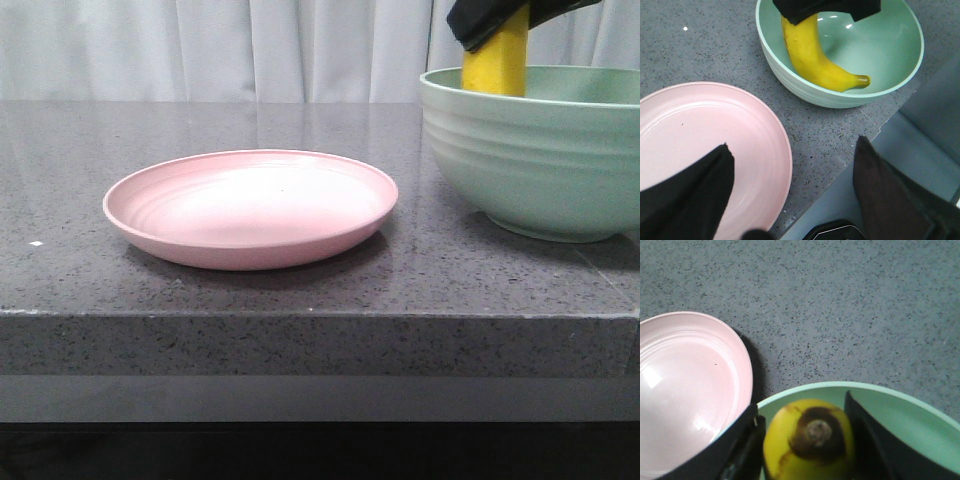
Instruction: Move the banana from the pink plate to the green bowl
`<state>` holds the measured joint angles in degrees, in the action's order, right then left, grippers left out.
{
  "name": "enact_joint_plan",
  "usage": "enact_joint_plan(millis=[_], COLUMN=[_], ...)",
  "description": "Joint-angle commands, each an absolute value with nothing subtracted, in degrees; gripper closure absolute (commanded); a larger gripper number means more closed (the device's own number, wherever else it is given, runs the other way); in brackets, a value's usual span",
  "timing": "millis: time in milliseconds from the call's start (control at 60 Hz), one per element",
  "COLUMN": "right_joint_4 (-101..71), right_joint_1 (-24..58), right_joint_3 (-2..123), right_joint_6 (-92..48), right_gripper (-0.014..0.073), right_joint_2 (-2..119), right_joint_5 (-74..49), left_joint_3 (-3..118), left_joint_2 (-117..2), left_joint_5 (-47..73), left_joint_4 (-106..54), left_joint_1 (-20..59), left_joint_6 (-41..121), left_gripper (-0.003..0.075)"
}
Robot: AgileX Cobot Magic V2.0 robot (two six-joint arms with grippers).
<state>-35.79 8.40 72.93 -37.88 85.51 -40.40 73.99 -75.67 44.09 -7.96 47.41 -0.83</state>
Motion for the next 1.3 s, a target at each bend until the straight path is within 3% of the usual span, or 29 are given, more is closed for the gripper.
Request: enact_joint_plan(millis=[0,167,400,517,633,783,883,967,1117,1283], right_joint_4=[-34.5,-26.4,-23.9,-23.9,-23.4,-19.8,-17.9,-17.5,-14.6,-4.7], right_joint_1=[8.1,8.1,8.1,8.1,8.1,8.1,8.1,8.1,8.1,8.1], right_joint_3=[74.9,77.3,84.0,86.1,87.5,87.5,87.6,87.6,87.6,86.8], right_joint_6=[-35.1,-26.2,-20.9,-20.8,-17.9,-10.9,-8.7,-8.1,-6.2,0.7], right_gripper=[0.0217,0.0211,0.0022,0.0030,0.0105,0.0340,0.0539,0.0650,0.0653,0.0653], right_joint_2=[82.4,80.8,80.4,80.3,79.7,78.6,78.2,78.2,78.2,77.0], right_joint_5=[-39.1,-41.4,-48.6,-50.0,-51.8,-53.8,-54.9,-56.2,-58.6,-61.0], left_joint_3=[76.0,76.0,76.0,76.0,76.0,76.0,76.0,76.0,76.0,74.9], left_joint_2=[-73.9,-73.9,-73.9,-73.9,-73.9,-73.9,-73.9,-73.9,-73.7,-71.5], left_joint_5=[40.4,40.4,40.4,40.4,39.4,38.4,38.0,37.9,37.9,37.6], left_joint_4=[-8.6,-8.6,-8.5,-8.5,-6.5,-4.4,-4.4,-4.4,-3.7,-3.5], left_joint_1=[47.8,47.8,47.8,47.8,47.6,44.2,38.7,34.3,26.0,17.5], left_joint_6=[-0.9,-0.9,-0.9,-0.9,-1.0,-2.8,-2.8,-2.8,-2.8,-2.8], left_gripper=[0.0226,0.0226,0.0226,0.0226,0.0226,0.0250,0.0370,0.0491,0.0743,0.0741])
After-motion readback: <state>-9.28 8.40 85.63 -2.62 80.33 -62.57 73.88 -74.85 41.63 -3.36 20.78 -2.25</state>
